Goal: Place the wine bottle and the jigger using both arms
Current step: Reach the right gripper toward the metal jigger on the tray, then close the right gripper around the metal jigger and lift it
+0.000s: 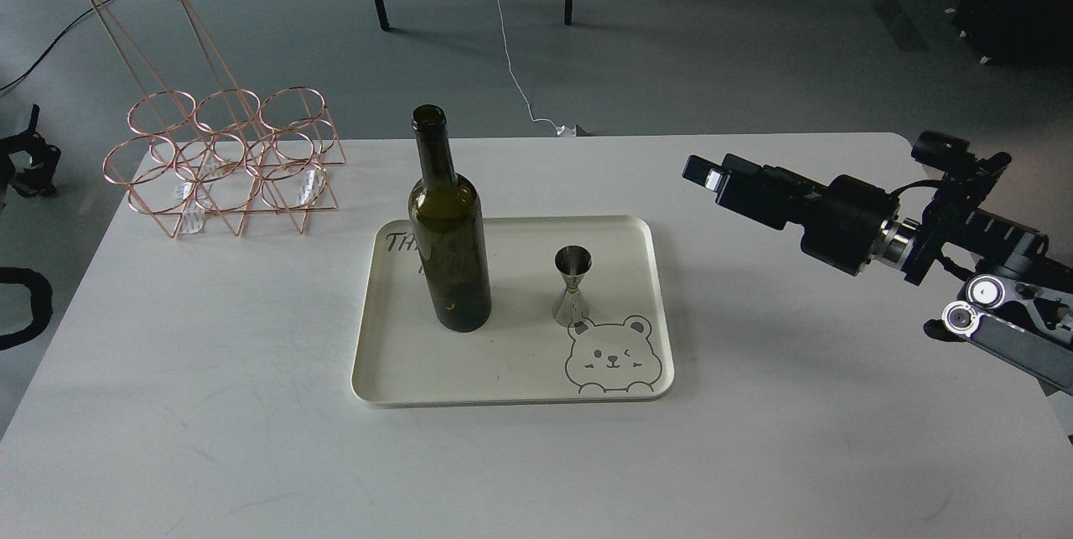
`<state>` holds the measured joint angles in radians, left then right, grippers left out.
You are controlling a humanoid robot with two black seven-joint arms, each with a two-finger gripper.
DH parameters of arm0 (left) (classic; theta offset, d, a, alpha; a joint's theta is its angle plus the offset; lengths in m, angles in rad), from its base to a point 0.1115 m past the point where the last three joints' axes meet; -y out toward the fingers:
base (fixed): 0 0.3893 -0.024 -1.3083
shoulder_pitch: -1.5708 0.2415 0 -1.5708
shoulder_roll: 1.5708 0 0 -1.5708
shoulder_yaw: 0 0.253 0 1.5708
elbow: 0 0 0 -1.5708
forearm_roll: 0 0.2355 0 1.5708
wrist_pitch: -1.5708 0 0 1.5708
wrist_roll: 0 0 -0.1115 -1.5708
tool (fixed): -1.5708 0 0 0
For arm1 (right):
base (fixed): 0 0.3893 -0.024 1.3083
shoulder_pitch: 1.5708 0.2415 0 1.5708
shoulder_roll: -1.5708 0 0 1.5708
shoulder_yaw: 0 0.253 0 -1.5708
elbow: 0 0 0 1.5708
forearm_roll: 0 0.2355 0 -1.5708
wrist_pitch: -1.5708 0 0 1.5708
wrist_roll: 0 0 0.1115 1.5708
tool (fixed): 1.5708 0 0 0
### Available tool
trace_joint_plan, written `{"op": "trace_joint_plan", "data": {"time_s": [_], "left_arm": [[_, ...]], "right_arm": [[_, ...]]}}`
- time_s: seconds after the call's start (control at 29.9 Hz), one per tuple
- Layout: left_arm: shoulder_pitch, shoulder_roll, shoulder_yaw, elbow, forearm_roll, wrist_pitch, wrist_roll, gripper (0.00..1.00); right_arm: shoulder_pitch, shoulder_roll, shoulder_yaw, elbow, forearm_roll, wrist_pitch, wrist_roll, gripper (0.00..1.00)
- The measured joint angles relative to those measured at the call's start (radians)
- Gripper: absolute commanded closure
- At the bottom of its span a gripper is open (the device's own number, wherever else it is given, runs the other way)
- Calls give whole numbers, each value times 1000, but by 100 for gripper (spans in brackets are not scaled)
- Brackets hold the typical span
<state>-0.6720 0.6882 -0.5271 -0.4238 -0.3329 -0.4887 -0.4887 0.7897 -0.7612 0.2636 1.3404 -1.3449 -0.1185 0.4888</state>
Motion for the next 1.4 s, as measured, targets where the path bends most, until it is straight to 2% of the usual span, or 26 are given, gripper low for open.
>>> {"op": "trace_joint_plan", "data": {"time_s": [0.23,0.5,0.83,1.04,1.24,1.4], "left_arm": [[0,-20,-1,1,-3,0,0,1],[1,-29,0,4,-3,0,0,1],[1,-28,-6,9,-3,0,0,1],[0,-21,-8,11,-3,0,0,1],[0,-19,-8,12,-3,0,0,1],[-1,-19,-8,13,-3,0,0,1]], "right_arm": [[-3,114,-147,-108,-138,-139,0,2],[-3,321,-257,-338,-260,-292,0,2],[41,473,-321,-486,-300,-344,0,3],[46,538,-339,-545,-303,-365,0,8],[50,575,-343,-582,-304,-369,0,27],[66,586,-388,-605,-306,-370,0,31]]}}
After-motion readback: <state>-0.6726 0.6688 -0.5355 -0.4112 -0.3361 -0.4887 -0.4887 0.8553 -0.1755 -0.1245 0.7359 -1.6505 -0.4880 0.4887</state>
